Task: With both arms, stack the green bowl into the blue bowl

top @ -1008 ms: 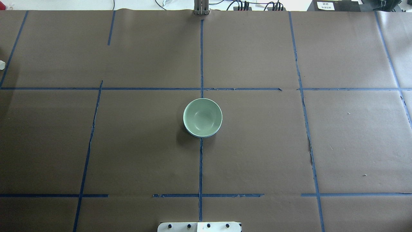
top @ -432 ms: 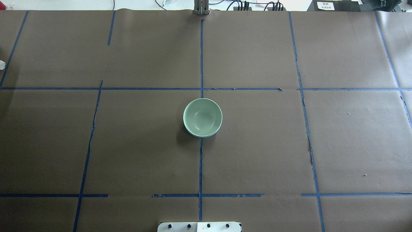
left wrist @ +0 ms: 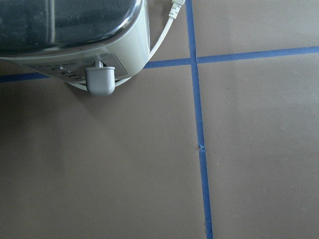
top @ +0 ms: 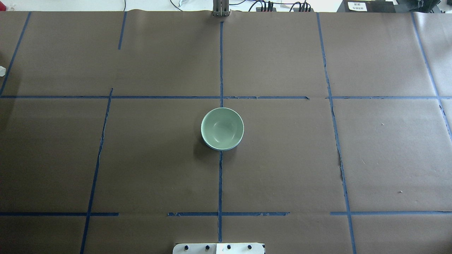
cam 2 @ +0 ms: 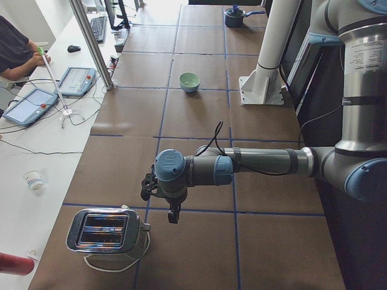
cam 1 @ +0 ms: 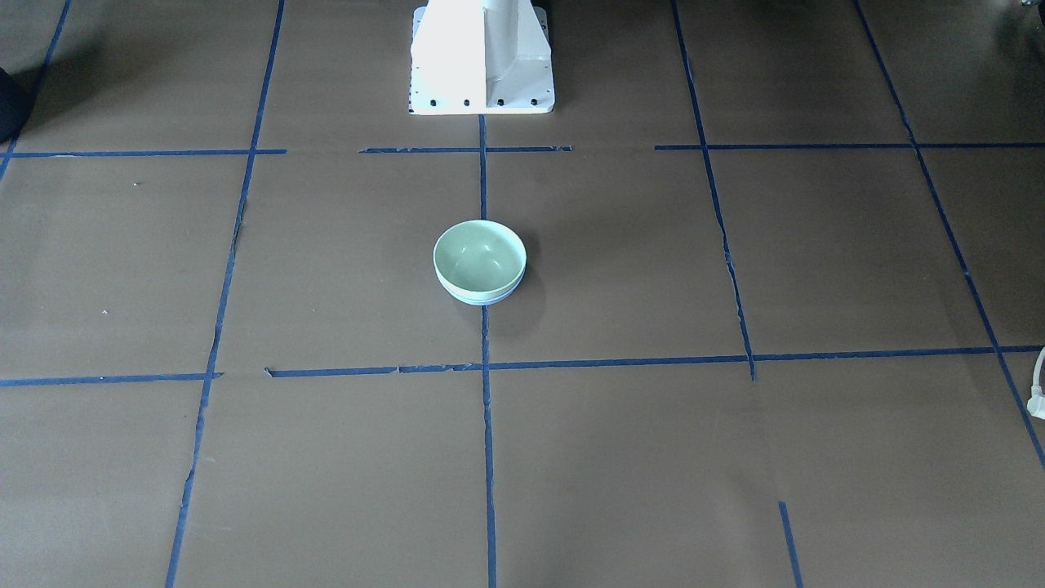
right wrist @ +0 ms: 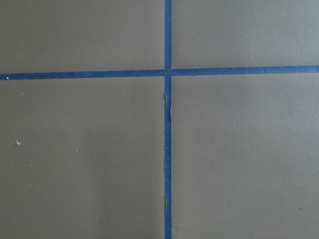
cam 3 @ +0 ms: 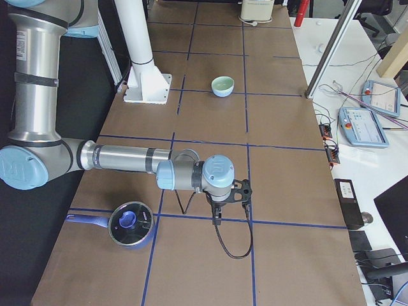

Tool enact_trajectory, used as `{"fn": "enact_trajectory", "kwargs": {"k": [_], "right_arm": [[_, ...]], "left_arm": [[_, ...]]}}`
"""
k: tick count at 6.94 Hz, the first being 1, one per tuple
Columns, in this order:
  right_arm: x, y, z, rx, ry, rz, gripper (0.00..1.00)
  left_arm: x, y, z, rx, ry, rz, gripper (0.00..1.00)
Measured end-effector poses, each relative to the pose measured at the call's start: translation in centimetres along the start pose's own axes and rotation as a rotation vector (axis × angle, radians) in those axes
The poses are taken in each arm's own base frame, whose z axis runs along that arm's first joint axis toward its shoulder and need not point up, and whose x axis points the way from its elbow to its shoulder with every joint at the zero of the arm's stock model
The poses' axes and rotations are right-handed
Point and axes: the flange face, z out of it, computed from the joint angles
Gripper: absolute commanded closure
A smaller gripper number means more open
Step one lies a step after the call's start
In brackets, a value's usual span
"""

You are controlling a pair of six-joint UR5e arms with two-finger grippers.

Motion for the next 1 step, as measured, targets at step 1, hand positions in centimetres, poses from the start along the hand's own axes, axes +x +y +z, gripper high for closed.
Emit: {"fn": "enact_trajectory", "kwargs": {"k": [1], "right_arm": [[-0.09, -0.1, -0.11, 0.003, 0.0, -0.002, 0.0]], "left_arm": [[0.07, -0.12, -0.09, 0.002, -0.001, -0.004, 0.0]]}}
